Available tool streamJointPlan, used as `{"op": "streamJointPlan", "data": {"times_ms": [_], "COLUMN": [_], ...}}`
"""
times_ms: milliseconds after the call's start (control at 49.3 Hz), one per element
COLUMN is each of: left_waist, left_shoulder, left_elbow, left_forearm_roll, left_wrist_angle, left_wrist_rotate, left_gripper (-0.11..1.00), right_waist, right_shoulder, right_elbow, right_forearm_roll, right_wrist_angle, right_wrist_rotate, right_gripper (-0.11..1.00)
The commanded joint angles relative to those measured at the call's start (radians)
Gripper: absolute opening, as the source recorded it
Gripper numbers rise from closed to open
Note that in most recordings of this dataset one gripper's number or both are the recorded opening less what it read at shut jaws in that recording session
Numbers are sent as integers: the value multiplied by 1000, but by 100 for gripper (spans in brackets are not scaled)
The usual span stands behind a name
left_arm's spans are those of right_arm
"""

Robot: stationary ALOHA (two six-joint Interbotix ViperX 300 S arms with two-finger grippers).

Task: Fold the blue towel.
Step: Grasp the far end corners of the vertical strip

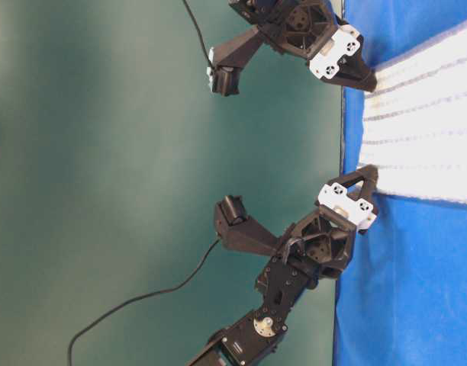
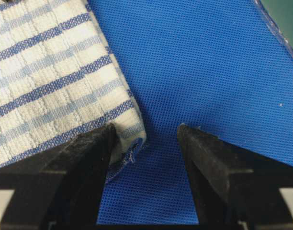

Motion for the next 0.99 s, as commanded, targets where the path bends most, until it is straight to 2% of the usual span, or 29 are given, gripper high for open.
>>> {"op": "streamJointPlan", "data": {"times_ms": [0,122,183,244,365,406,751,974], "left_waist": [2,0,-2,-5,-11,-12,-9,11], "left_shoulder": [-17,-15,-15,-14,-14,-14,-69,-100], "left_elbow": [-20,-25,-29,-34,-38,-38,-44,-71], "left_forearm_roll": [2,2,2,2,2,2,2,2], "left_wrist_angle": [-2,18,34,44,55,55,58,92], "left_wrist_rotate": [0,0,0,0,0,0,5,35], "left_gripper": [71,64,53,37,9,2,1,1], "right_waist": [-8,-9,-9,-9,-9,-9,-12,-29], "right_shoulder": [-14,-12,-12,-14,-14,-14,-25,-48], "right_elbow": [-18,-17,-17,-17,-15,-14,-43,-67], "right_forearm_roll": [-2,-2,-2,-2,-8,-11,-12,-14], "right_wrist_angle": [-8,-8,-8,-9,-8,-9,-3,17], "right_wrist_rotate": [-2,-2,-3,-6,-9,-11,-11,-12], "right_gripper": [62,60,56,43,9,7,7,7]}}
